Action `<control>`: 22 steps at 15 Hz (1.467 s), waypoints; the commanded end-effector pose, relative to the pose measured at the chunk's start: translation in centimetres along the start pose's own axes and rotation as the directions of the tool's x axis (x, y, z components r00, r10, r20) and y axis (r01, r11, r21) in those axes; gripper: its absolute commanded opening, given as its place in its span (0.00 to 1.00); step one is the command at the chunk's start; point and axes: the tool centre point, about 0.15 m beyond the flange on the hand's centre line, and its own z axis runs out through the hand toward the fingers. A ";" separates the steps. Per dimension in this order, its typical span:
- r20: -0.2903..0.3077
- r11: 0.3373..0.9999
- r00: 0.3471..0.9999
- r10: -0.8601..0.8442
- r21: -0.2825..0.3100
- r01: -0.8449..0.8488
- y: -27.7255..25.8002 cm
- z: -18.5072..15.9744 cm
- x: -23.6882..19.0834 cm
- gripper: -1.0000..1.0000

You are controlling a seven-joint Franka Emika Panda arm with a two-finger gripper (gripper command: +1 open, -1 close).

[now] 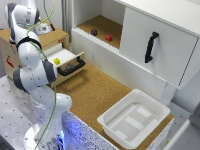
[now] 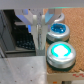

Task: Move the green light switch to turn off the green light

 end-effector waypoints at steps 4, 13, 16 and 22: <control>0.078 0.993 0.996 0.043 -0.111 -0.035 2.8 3.7 3.6 0.00; 0.157 0.990 0.985 0.075 -0.128 -0.055 4.7 9.0 2.7 0.00; 0.087 0.982 0.994 0.066 -0.182 -0.049 3.5 4.5 3.0 0.00; 0.040 0.913 0.998 -0.038 -0.406 0.051 0.7 -4.4 3.7 1.00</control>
